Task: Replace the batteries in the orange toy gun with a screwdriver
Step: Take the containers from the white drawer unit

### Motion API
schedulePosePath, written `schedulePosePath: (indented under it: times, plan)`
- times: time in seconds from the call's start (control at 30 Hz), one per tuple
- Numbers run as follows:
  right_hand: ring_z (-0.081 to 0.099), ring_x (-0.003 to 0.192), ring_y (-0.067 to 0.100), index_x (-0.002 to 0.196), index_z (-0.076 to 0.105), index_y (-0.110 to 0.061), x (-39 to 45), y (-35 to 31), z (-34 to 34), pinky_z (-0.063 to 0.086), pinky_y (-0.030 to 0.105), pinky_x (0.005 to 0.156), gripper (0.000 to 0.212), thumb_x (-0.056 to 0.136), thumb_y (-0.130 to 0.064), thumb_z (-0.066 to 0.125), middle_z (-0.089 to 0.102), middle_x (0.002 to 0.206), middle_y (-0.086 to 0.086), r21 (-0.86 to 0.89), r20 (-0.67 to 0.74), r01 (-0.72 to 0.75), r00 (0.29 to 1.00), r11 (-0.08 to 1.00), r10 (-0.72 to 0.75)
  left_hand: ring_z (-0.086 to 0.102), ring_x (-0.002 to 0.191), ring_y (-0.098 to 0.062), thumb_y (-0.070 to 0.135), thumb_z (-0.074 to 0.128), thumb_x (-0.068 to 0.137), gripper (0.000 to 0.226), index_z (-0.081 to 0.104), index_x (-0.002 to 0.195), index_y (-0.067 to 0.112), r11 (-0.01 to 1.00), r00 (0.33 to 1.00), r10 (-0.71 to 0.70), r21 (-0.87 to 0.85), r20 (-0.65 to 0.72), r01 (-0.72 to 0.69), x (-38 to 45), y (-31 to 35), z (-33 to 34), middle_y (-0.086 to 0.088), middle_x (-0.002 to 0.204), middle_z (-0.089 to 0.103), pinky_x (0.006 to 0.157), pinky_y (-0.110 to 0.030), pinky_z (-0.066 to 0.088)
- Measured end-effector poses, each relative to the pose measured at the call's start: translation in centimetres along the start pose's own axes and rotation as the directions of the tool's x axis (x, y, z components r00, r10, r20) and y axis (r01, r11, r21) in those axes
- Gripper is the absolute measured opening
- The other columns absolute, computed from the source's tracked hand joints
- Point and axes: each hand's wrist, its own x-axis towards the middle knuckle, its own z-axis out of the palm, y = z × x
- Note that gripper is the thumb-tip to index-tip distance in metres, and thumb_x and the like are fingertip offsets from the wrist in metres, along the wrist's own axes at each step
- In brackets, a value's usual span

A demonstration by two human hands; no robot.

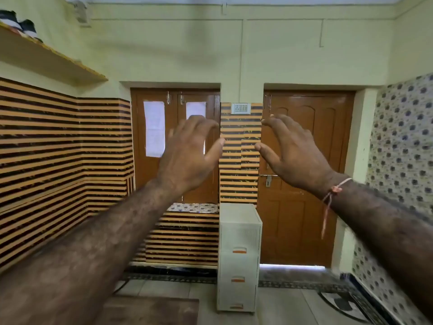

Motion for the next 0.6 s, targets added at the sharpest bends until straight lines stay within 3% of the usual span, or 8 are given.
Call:
schedulePosePath:
  times: [0.07,0.17,0.23,0.33,0.4,0.47,0.6]
  plan:
    - [0.037,0.133,0.019,0.142,0.038,-0.020,0.2,1.2,1.7,0.032,0.049,0.111,0.054,0.096,-0.045,0.051,0.040,0.145,0.004,0.076,-0.026,-0.054,0.998,0.996,0.056,0.053,0.095,-0.014,0.041,0.046,0.099,0.026,0.059,0.107,0.019,0.967,0.984,-0.176,-0.181,0.021,0.177,0.2,-0.5,2.3,0.003,0.104,0.055,0.082,-0.031,0.046]
    - [0.045,0.119,0.012,0.136,0.045,-0.020,0.3,3.5,4.6,0.042,0.036,0.101,0.047,0.096,-0.042,0.052,0.047,0.133,0.000,0.210,-0.036,-0.120,0.991,0.970,0.131,0.060,0.085,-0.026,0.039,0.047,0.101,0.033,0.063,0.094,0.011,0.818,0.904,-0.413,-0.393,0.108,0.420,0.5,-1.5,5.8,-0.009,0.091,0.060,0.075,-0.043,0.052]
    - [0.049,0.106,0.007,0.130,0.049,-0.019,0.6,5.7,6.8,0.044,0.020,0.087,0.039,0.096,-0.038,0.053,0.050,0.123,-0.003,0.319,-0.026,-0.175,0.981,0.931,0.193,0.061,0.079,-0.025,0.040,0.046,0.101,0.036,0.065,0.089,0.012,0.724,0.860,-0.482,-0.476,0.167,0.498,0.8,-1.8,8.5,-0.010,0.085,0.062,0.074,-0.041,0.052]
    - [0.053,0.090,0.006,0.115,0.056,-0.018,1.1,9.7,10.9,0.046,0.022,0.075,0.023,0.100,-0.032,0.047,0.056,0.108,-0.001,0.496,0.036,-0.266,0.957,0.826,0.287,0.060,0.075,-0.014,0.039,0.046,0.102,0.035,0.065,0.082,0.016,0.596,0.780,-0.574,-0.526,0.248,0.607,1.2,-2.4,13.3,-0.002,0.080,0.062,0.070,-0.031,0.051]
    - [0.056,0.086,0.013,0.106,0.058,-0.015,1.4,12.7,14.1,0.050,0.028,0.072,0.021,0.102,-0.029,0.042,0.060,0.100,0.003,0.620,0.113,-0.357,0.922,0.698,0.371,0.060,0.076,-0.012,0.038,0.046,0.102,0.035,0.065,0.084,0.015,0.525,0.723,-0.611,-0.518,0.322,0.675,1.3,-2.9,17.0,-0.002,0.081,0.063,0.069,-0.026,0.049]
    - [0.056,0.078,0.015,0.097,0.058,-0.014,1.3,15.2,17.1,0.048,0.028,0.066,0.024,0.104,-0.026,0.039,0.059,0.091,0.005,0.725,0.246,-0.470,0.860,0.504,0.448,0.060,0.080,-0.013,0.036,0.046,0.102,0.034,0.066,0.089,0.012,0.481,0.668,-0.622,-0.473,0.409,0.738,0.8,-3.6,20.6,-0.003,0.085,0.063,0.071,-0.027,0.049]
    - [0.052,0.071,0.018,0.091,0.056,-0.010,0.7,20.3,23.1,0.045,0.026,0.060,0.025,0.103,-0.019,0.037,0.054,0.080,0.007,0.747,0.480,-0.637,0.714,0.189,0.511,0.060,0.080,-0.013,0.030,0.050,0.101,0.027,0.067,0.093,0.010,0.360,0.536,-0.679,-0.409,0.501,0.839,-1.0,-5.0,28.4,-0.002,0.087,0.063,0.071,-0.027,0.049]
